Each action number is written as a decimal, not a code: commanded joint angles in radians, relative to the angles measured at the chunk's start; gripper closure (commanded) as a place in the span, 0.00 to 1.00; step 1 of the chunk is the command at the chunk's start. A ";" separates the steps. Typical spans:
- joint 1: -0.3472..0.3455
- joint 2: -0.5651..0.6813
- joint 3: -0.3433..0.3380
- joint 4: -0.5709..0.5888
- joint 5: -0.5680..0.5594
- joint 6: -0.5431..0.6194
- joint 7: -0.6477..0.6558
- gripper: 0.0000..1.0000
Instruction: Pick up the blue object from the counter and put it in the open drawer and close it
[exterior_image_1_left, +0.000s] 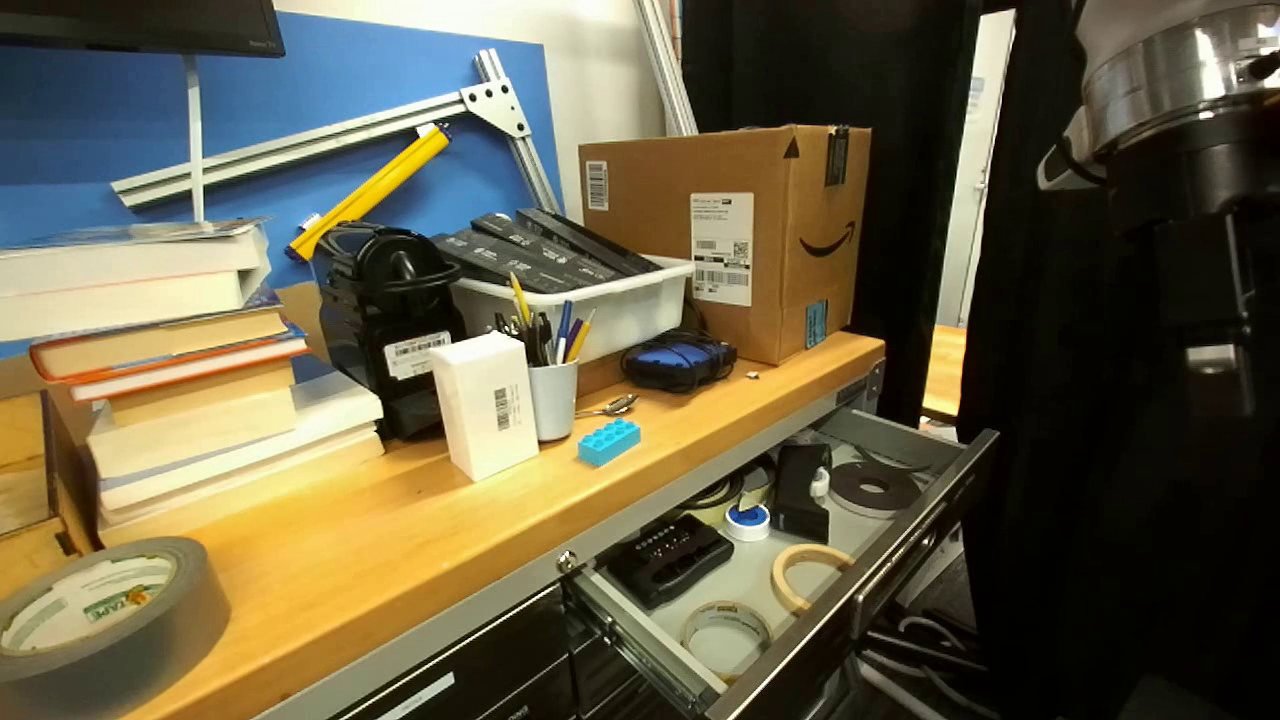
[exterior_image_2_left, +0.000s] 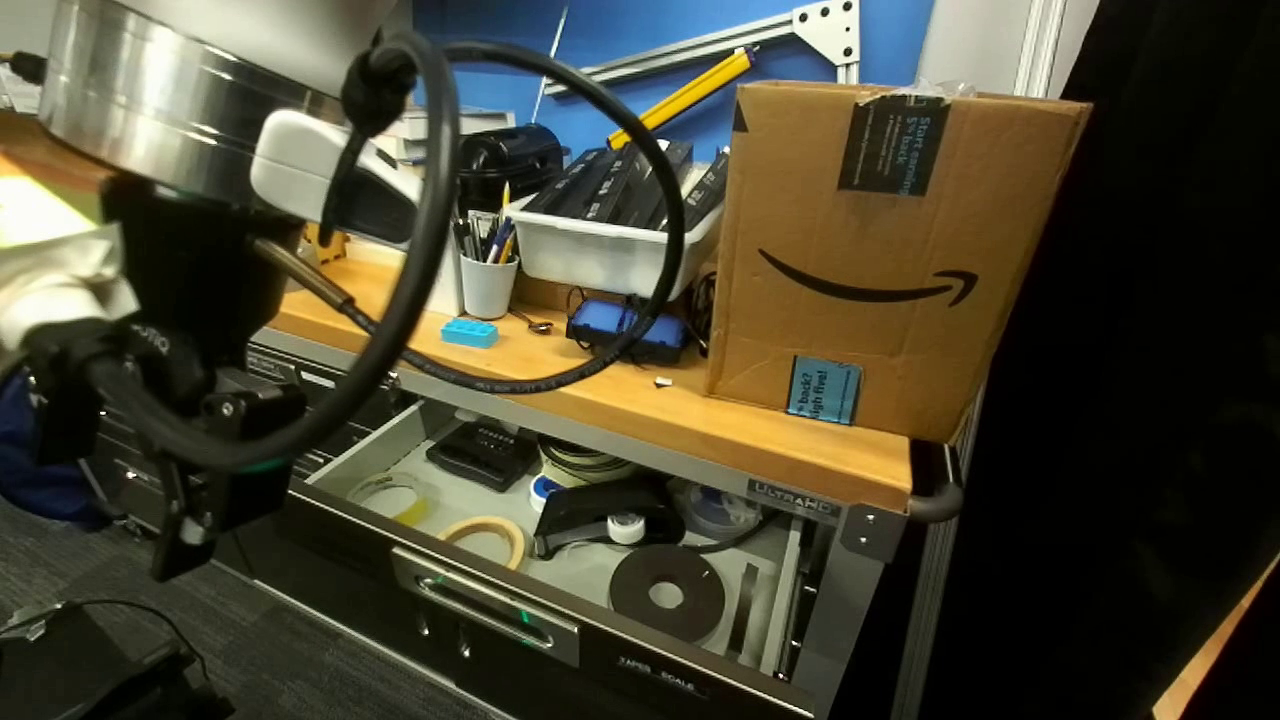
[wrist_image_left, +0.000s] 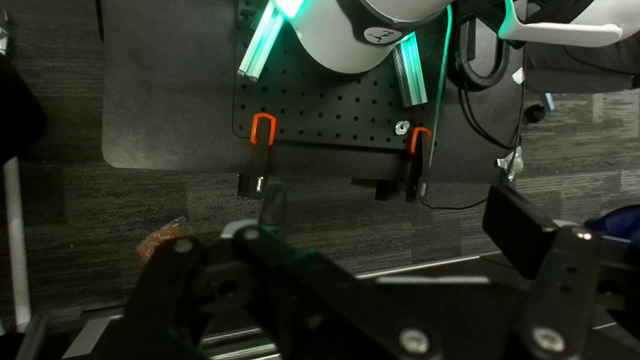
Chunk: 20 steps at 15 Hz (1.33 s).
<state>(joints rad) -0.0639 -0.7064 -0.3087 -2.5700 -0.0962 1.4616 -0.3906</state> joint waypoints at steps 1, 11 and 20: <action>-0.014 0.003 0.012 0.001 0.006 -0.001 -0.007 0.00; 0.153 0.221 0.309 0.019 0.175 0.533 0.211 0.00; 0.151 0.552 0.453 0.180 0.047 0.901 0.440 0.00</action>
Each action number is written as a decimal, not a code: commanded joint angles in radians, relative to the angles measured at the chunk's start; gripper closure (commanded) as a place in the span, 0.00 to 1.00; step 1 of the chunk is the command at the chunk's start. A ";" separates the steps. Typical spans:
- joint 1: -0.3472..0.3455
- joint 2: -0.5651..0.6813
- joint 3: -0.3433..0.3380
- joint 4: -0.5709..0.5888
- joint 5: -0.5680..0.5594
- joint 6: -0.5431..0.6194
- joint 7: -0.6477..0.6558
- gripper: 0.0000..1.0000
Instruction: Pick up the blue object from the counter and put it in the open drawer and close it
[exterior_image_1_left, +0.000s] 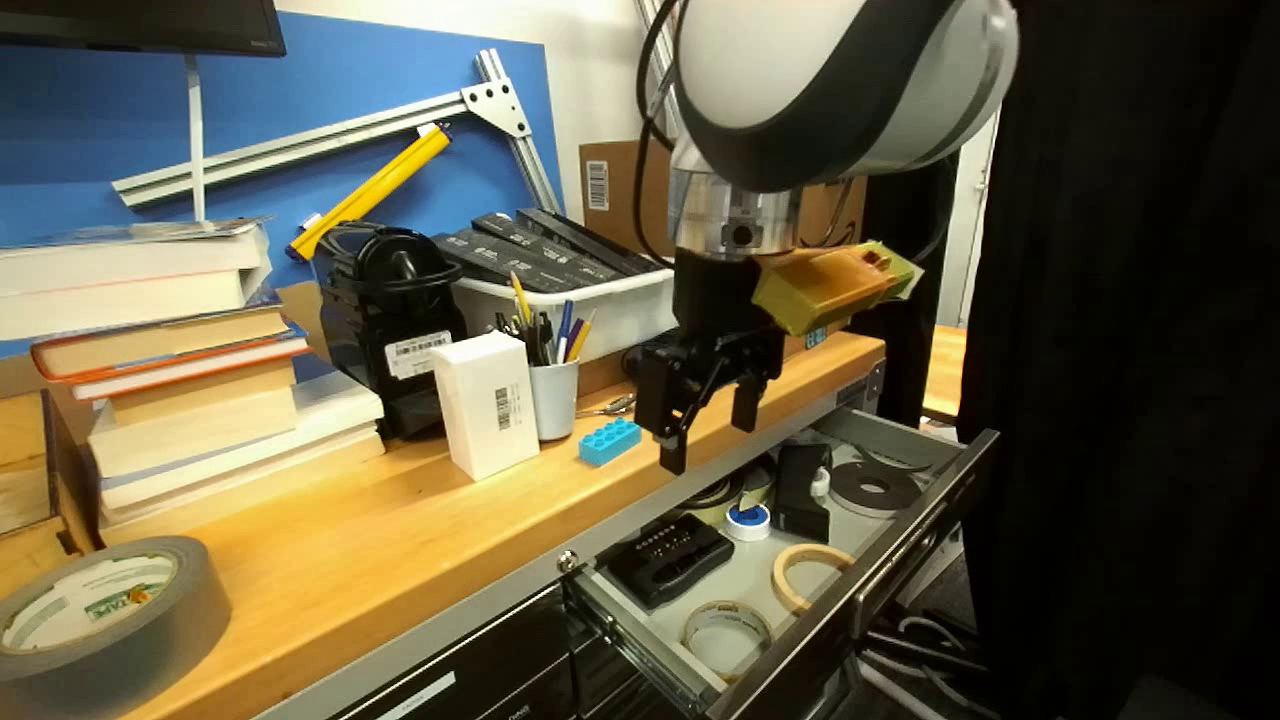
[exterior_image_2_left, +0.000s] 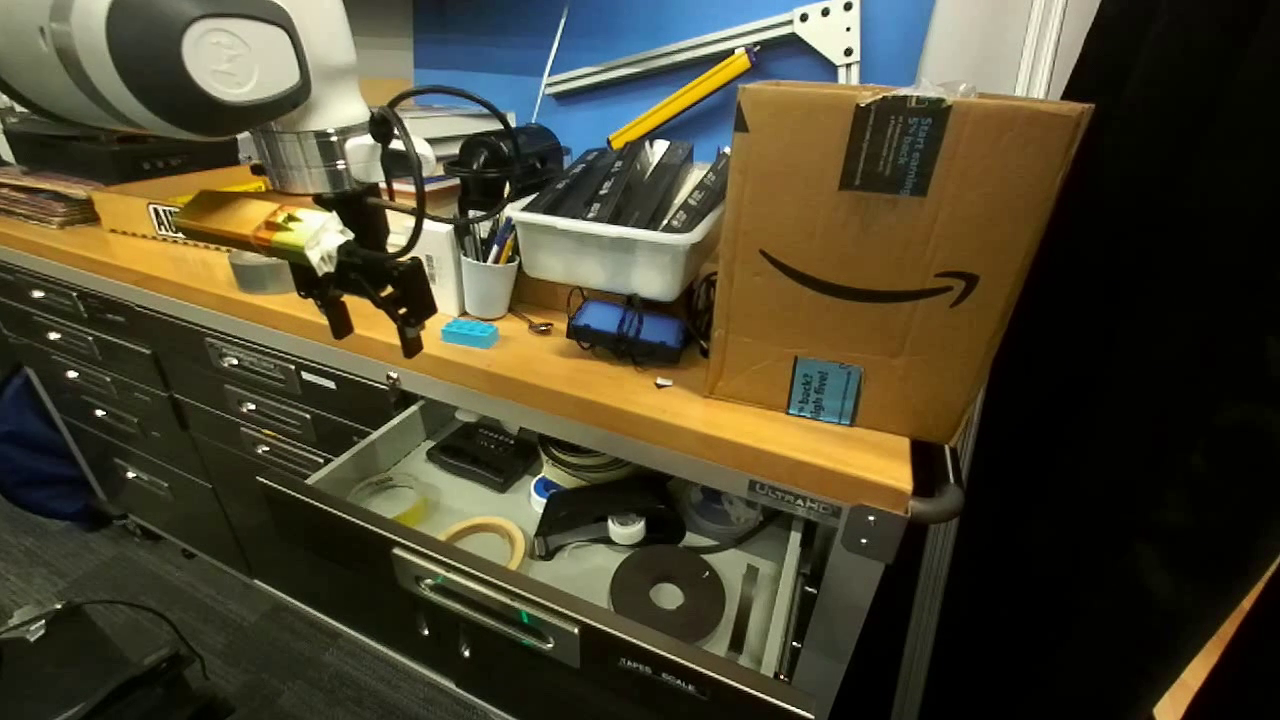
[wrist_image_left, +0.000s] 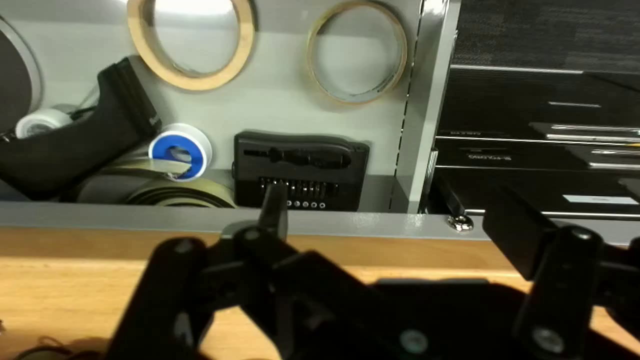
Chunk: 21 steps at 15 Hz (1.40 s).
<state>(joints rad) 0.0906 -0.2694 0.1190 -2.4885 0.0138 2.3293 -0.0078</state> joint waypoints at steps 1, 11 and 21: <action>-0.003 0.147 0.029 0.127 -0.085 0.037 0.069 0.00; 0.007 0.396 -0.007 0.407 -0.202 -0.016 0.086 0.00; 0.009 0.525 -0.018 0.517 -0.170 -0.100 0.058 0.28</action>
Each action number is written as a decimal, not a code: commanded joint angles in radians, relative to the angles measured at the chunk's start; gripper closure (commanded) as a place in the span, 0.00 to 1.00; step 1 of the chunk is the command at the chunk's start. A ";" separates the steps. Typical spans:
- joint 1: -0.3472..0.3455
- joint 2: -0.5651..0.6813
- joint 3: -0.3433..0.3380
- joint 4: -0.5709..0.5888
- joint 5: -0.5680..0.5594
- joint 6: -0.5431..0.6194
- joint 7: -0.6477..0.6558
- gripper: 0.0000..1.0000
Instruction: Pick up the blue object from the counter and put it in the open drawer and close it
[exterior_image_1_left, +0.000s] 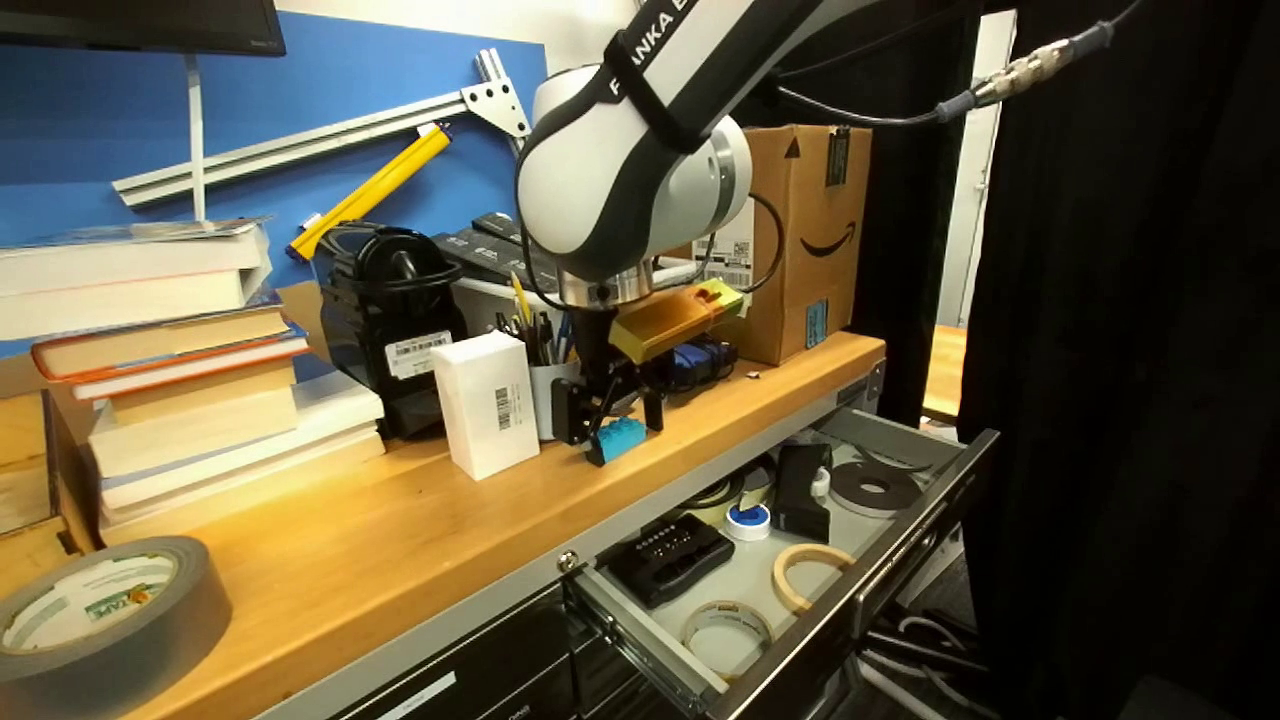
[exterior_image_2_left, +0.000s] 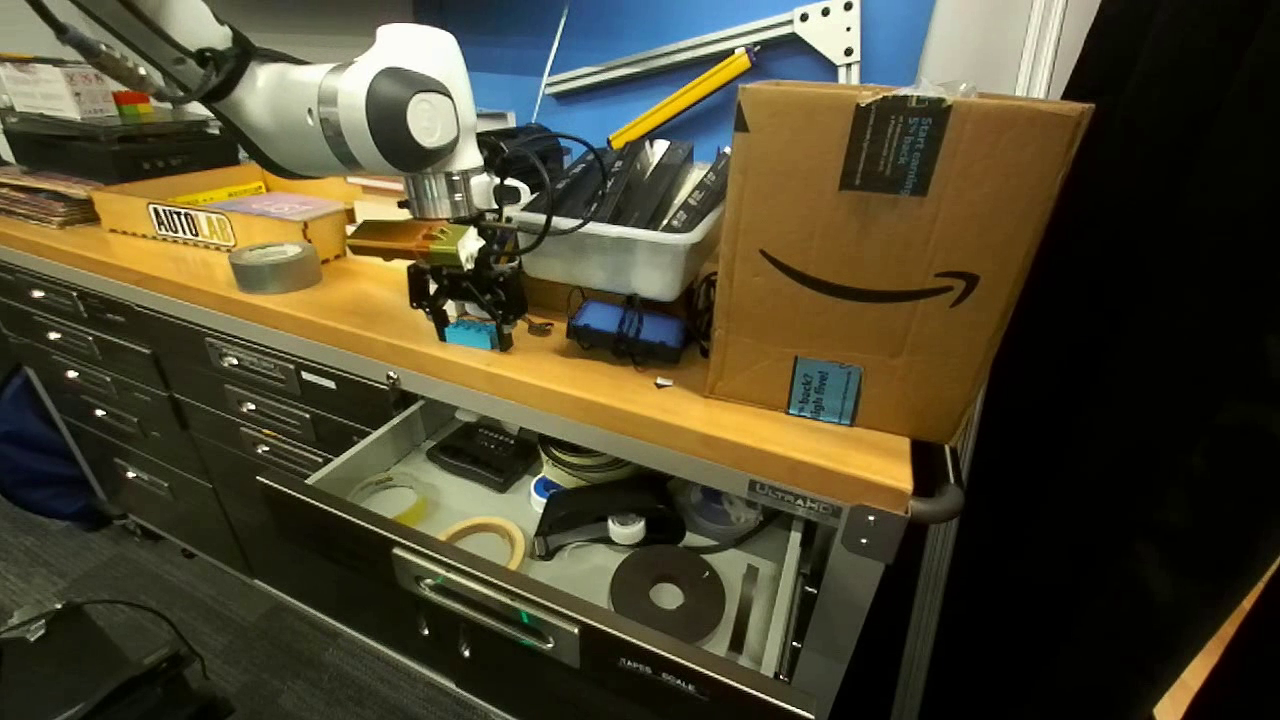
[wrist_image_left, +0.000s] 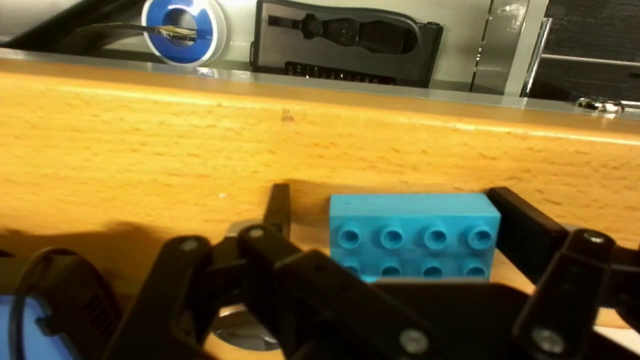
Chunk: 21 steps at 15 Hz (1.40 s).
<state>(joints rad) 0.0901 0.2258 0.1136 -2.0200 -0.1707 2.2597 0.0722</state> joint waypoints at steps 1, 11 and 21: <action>0.010 0.026 -0.013 0.045 0.012 -0.019 -0.020 0.34; -0.047 -0.206 -0.071 -0.186 0.043 -0.180 -0.035 0.54; -0.099 -0.210 -0.121 -0.426 0.272 0.007 -0.141 0.54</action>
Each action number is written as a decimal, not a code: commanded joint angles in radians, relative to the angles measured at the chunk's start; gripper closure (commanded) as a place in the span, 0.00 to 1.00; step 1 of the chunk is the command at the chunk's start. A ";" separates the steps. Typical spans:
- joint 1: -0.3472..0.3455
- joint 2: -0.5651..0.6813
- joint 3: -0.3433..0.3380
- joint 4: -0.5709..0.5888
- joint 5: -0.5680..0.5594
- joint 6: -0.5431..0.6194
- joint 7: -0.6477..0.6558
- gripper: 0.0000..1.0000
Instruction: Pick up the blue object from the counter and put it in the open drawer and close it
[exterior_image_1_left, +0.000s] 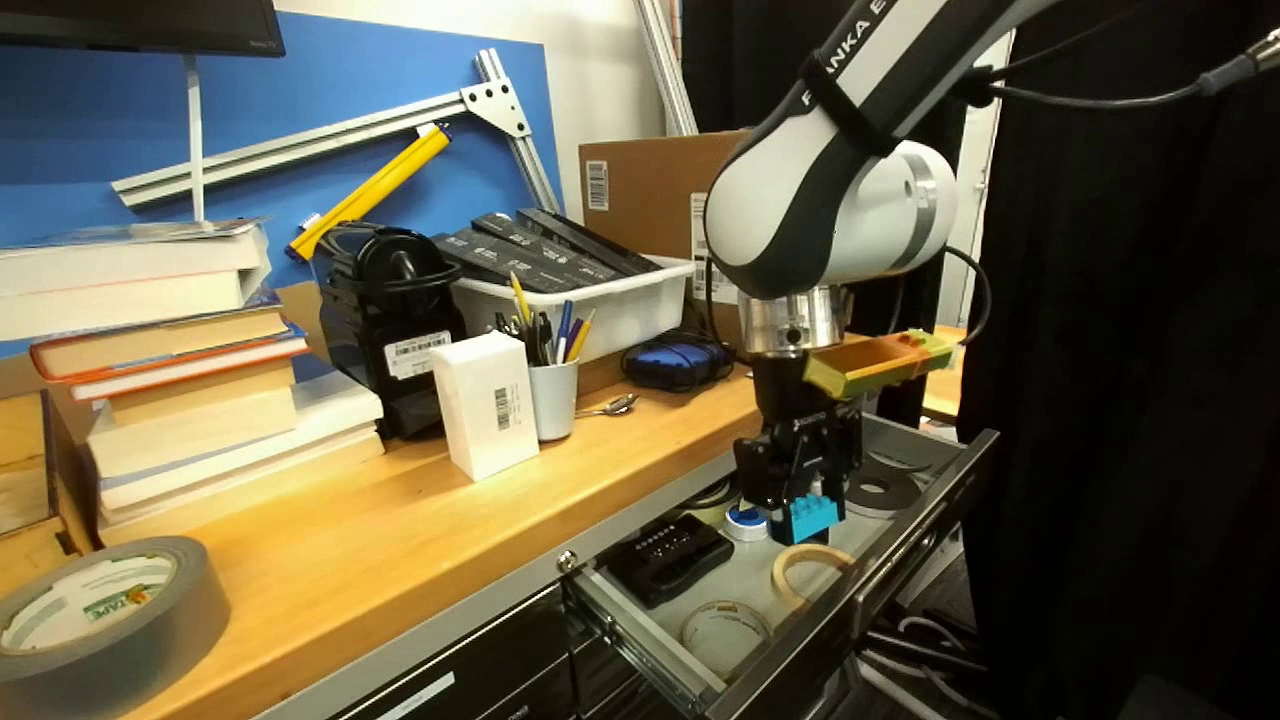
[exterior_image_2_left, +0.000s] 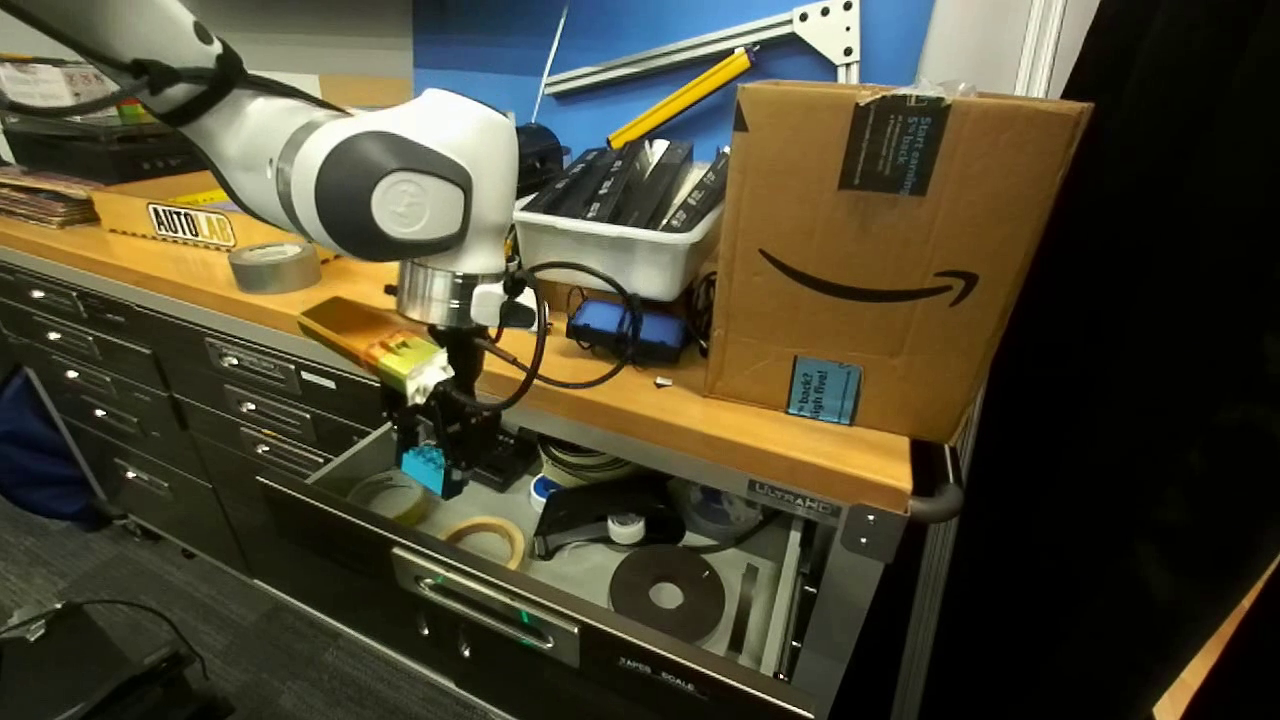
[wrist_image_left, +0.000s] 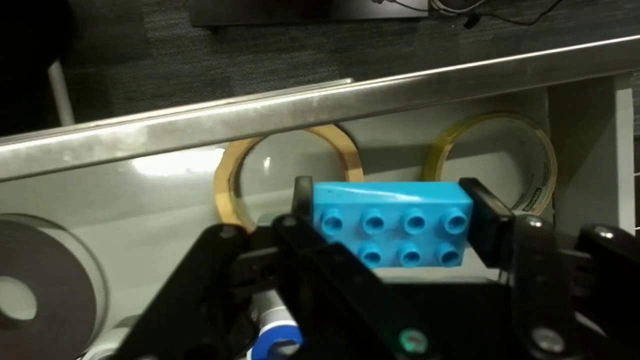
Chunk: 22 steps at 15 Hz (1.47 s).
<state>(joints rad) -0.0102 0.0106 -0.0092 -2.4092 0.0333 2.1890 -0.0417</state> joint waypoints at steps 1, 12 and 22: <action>0.002 0.004 0.004 -0.043 0.083 0.076 -0.033 0.07; -0.030 -0.123 -0.046 -0.133 -0.019 -0.253 -0.177 0.00; 0.001 0.008 -0.005 -0.316 -0.077 0.323 0.049 0.00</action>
<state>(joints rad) -0.0278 0.0103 -0.0325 -2.6781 -0.0073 2.3250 -0.0917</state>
